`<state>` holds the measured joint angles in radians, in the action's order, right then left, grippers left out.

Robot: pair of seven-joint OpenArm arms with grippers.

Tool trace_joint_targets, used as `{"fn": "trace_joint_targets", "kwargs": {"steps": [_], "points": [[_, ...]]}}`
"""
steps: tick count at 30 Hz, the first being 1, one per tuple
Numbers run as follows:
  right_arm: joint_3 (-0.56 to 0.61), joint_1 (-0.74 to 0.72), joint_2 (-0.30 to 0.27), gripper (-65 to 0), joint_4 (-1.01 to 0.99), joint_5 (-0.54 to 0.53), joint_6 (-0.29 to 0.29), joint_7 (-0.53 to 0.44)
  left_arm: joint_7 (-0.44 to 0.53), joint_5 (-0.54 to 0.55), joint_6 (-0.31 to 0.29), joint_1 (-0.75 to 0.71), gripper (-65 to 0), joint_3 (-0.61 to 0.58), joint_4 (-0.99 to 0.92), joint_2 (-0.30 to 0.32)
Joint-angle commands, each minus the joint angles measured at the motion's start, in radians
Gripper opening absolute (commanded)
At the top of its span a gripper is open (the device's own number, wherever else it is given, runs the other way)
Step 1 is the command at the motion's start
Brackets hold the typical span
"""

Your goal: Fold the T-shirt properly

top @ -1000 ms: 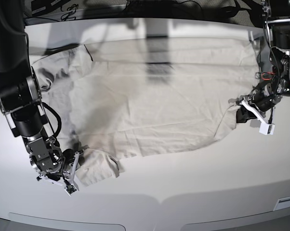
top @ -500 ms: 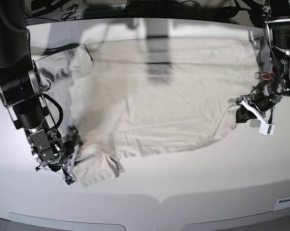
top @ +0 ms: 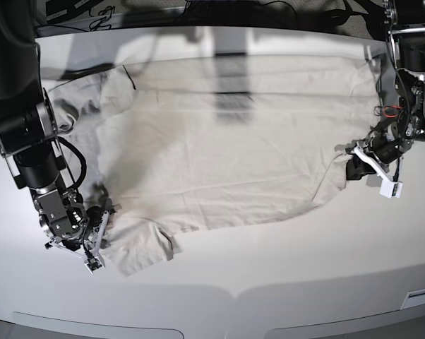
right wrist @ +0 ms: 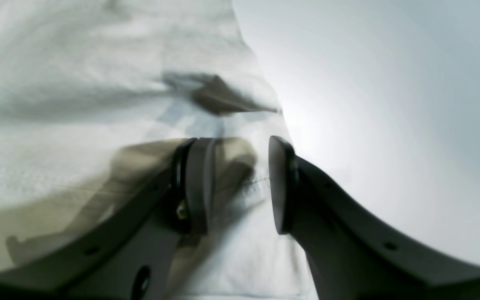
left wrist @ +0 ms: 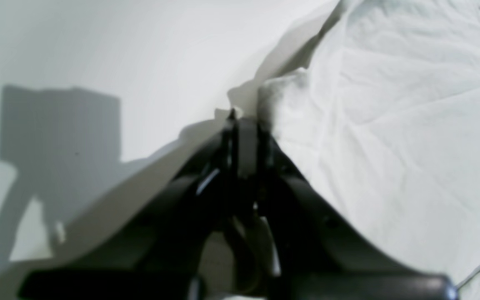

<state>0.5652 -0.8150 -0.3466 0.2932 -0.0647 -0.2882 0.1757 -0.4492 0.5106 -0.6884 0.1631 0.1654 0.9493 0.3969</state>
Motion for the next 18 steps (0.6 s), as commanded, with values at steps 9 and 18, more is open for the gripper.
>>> {"fn": "trace_joint_targets", "kwargs": {"steps": [9, 18], "points": [[-0.002, -0.110, -0.133, -43.3, 0.008, -0.383, -0.138, 0.108, 0.015, 0.014, -0.010, 0.016, -65.0, 0.005, 0.018, 0.019], [-0.002, -0.107, -0.171, -43.3, 0.007, -0.441, -0.185, 0.123, 0.010, 0.014, -0.010, 0.016, -65.0, 0.005, 0.018, 0.019]]}}
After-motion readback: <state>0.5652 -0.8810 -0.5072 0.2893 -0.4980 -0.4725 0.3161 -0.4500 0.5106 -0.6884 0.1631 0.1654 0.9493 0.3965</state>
